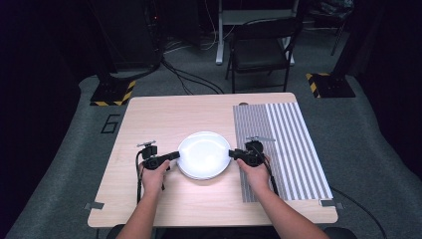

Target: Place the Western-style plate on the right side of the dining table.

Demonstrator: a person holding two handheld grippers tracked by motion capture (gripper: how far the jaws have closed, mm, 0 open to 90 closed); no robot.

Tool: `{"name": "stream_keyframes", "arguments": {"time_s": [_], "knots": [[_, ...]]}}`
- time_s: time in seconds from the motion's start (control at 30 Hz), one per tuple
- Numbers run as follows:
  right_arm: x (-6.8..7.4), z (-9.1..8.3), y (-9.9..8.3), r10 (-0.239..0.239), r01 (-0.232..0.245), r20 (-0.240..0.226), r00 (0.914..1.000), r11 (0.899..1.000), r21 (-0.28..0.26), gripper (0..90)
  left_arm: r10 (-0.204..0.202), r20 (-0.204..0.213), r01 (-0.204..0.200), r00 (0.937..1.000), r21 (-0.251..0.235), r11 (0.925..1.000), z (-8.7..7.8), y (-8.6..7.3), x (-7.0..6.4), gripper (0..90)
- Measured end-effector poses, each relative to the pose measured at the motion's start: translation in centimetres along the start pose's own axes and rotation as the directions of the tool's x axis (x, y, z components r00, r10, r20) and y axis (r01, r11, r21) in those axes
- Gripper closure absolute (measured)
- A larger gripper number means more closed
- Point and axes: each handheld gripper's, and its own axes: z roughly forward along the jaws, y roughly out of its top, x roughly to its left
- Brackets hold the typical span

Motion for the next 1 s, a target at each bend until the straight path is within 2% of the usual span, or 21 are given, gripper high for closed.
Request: {"name": "stream_keyframes", "arguments": {"time_s": [0.17,0.33,0.37,0.57,0.8,1.0], "knots": [[-0.2,0.3,-0.1,0.035,-0.035,-0.009,0.9993,0.999,0.007,63.5,-0.005,0.002,0.005,1.0,-0.002,1.0,0.1,0.0,0.0,74.7],[-0.2,0.7,-0.1,0.044,-0.043,-0.004,0.999,0.999,0.017,63.4,-0.008,0.001,0.008,1.0,-0.002,1.0,0.1,0.0,0.0,74.6],[-0.2,0.8,-0.2,0.05,-0.049,-0.005,0.9988,0.999,0.022,63.3,0.004,0.002,-0.004,1.0,-0.003,1.0,0.1,0.0,0.0,74.6],[-0.3,1.4,-0.4,0.058,-0.058,-0.01,0.9983,0.997,0.046,63.5,0.009,0.004,-0.009,1.0,0.002,1.0,0.1,0.0,0.0,74.6],[0.0,1.8,-0.6,0.064,-0.063,-0.017,0.9978,0.996,0.059,64.8,0.0,0.005,0.0,1.0,-0.001,1.0,0.2,-0.1,-0.2,74.5],[-0.3,1.6,-0.6,0.121,-0.119,-0.03,0.9922,0.991,0.063,68.6,0.0,0.007,0.0,1.0,0.005,1.0,0.2,-0.1,-0.3,74.1]]}}
